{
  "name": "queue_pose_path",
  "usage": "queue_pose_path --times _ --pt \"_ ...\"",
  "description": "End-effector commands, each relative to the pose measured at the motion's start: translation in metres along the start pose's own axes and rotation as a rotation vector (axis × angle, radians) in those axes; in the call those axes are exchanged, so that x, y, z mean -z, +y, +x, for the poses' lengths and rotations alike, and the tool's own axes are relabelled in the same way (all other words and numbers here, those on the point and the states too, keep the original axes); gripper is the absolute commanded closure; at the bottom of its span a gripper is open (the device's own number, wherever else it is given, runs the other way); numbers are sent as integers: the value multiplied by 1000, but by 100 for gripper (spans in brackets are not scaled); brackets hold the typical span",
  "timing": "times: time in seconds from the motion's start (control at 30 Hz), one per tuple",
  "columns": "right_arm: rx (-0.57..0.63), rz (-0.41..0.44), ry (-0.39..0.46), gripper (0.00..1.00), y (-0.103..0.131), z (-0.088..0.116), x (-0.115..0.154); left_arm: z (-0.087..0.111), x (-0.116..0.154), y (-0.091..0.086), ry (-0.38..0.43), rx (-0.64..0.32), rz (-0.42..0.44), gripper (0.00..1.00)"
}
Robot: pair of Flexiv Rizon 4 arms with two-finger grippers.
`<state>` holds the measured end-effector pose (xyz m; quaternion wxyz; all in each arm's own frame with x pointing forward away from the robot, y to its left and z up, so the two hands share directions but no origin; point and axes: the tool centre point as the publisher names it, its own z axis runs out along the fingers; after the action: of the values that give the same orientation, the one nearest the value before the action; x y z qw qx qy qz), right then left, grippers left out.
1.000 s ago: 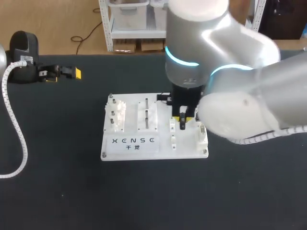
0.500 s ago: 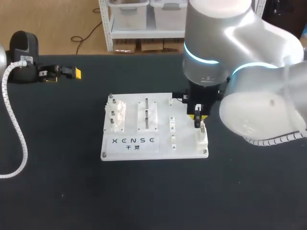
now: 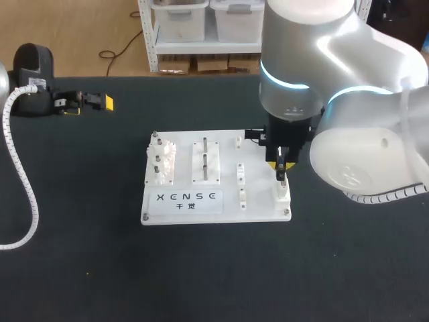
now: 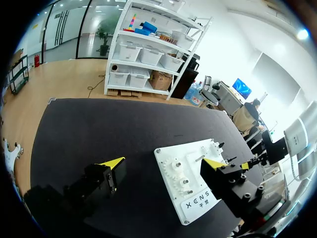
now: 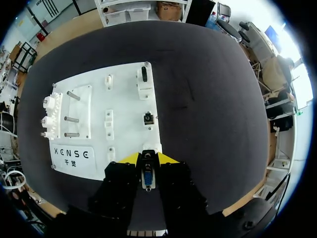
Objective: Insert the USB connector, Ethernet cable, and multi-pin plug into their matching sockets one by one.
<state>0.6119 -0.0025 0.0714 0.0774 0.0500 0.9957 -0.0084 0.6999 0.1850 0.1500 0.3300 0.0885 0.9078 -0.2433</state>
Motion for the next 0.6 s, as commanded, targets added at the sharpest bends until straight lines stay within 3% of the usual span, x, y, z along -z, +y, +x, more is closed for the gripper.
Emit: queue_pose_path --times 0.03,0.6 --pt "-3 2 0 100 -3 3 -1 0 0 0 0 0 0 0" --pt "9 4 9 100 -3 9 -5 0 0 0 0 0 0 0"
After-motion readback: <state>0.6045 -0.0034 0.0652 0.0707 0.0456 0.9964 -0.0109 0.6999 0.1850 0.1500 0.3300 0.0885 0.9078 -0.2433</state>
